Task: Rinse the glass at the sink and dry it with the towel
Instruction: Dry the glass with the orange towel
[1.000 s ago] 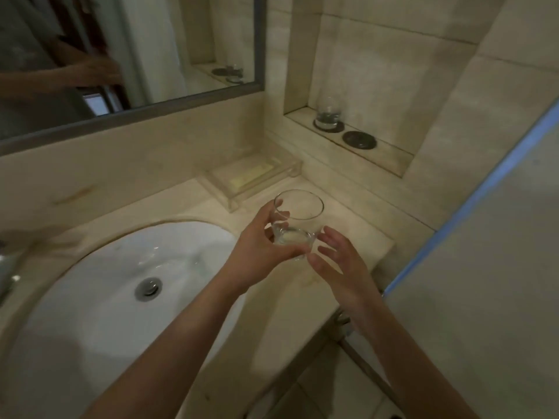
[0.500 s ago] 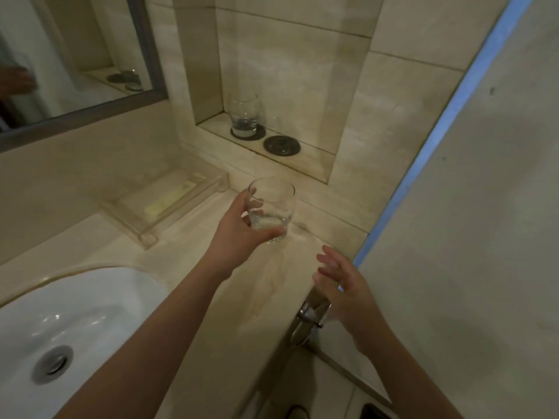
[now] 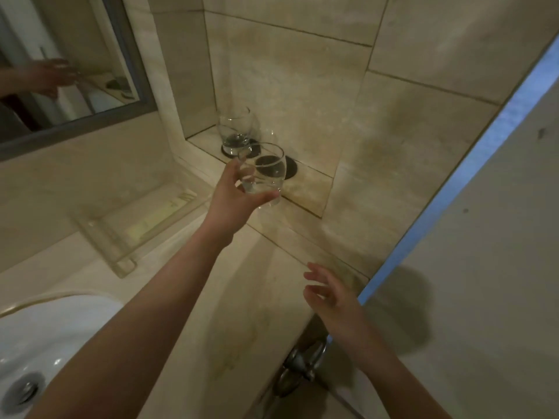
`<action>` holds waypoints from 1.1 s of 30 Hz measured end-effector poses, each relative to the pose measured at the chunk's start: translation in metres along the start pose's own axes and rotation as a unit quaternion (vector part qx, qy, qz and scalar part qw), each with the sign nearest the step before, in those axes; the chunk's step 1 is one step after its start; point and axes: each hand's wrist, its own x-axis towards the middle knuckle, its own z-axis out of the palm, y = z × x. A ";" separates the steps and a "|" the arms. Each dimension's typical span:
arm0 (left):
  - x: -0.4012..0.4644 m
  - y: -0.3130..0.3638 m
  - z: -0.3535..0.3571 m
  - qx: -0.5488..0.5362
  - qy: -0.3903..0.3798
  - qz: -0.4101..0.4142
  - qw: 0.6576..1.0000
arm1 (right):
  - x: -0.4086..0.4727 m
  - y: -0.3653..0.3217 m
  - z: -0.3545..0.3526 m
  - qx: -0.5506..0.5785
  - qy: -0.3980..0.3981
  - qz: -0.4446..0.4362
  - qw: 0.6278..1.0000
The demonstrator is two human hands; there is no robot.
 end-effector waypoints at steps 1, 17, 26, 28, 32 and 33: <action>0.009 0.000 0.002 -0.001 0.003 0.001 1.000 | 0.004 0.001 0.000 0.002 0.000 0.002 1.000; 0.104 -0.024 0.042 0.050 -0.028 0.009 0.998 | 0.021 0.046 -0.001 0.051 0.033 0.103 0.993; 0.109 -0.024 0.047 0.089 -0.014 0.010 0.996 | 0.016 0.057 -0.007 0.052 0.067 0.103 0.991; 0.109 -0.023 0.046 0.094 -0.010 0.014 0.995 | 0.016 0.055 -0.007 0.057 0.071 0.109 0.990; 0.107 -0.022 0.041 0.100 -0.010 0.014 0.995 | 0.014 0.056 -0.007 0.066 0.079 0.113 0.988; 0.107 -0.022 0.041 0.105 -0.008 0.017 0.994 | 0.014 0.058 -0.007 0.072 0.083 0.109 0.988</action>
